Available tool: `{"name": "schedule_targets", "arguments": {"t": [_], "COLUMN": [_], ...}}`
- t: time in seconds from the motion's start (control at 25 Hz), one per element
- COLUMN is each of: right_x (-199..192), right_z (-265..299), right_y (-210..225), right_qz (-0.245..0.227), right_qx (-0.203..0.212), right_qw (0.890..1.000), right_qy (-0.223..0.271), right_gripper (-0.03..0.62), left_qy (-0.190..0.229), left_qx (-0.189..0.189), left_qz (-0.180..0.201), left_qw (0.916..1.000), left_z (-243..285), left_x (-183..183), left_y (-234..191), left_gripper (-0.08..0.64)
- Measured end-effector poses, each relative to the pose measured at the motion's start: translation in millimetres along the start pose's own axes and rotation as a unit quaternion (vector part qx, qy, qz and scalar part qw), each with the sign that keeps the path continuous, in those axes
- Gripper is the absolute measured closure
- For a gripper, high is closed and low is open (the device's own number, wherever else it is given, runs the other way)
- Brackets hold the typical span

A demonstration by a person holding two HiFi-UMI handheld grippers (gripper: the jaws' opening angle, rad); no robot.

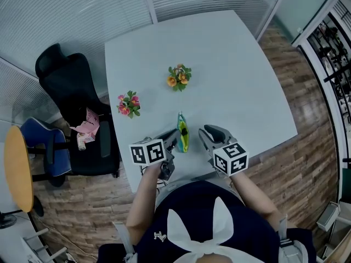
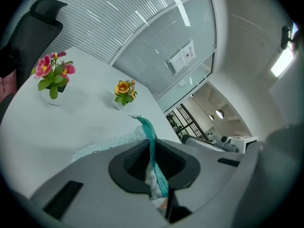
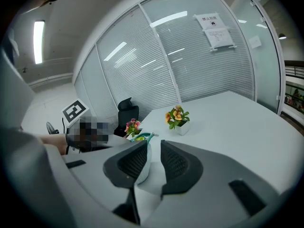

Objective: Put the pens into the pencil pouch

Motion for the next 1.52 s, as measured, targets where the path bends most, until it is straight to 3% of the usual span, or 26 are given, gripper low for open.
{"name": "schedule_targets", "arguments": {"t": [0.72,1.28,1.52], "right_x": [-16,-35,-42], "right_z": [-33,-53,-56], "right_y": [18,29,28], "right_qz": [0.010,0.021,0.023], "right_qx": [-0.025,-0.039,-0.038], "right_qw": [1.000,0.999,0.999], "right_qy": [-0.002,-0.014,-0.016], "right_gripper": [0.500,0.505,0.505], "left_qy": [-0.048,-0.116,-0.134], "left_qx": [0.007,0.082,0.095], "left_qz": [0.003,0.027,0.040], "left_qw": [0.9988,0.9895,0.9856], "left_z": [48,92,103], "left_x": [-30,-70,-85], "left_y": [18,8,4], "left_gripper": [0.514,0.514,0.514]}}
Point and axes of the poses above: the fingertips, and each gripper's own axes: z forward along the fingers, y to its right, x out of its top, the point moved 10 cm from there along -z, backward along the fingers, and after that the axes turned 6 degrees about -x, right-handed, at the moved point
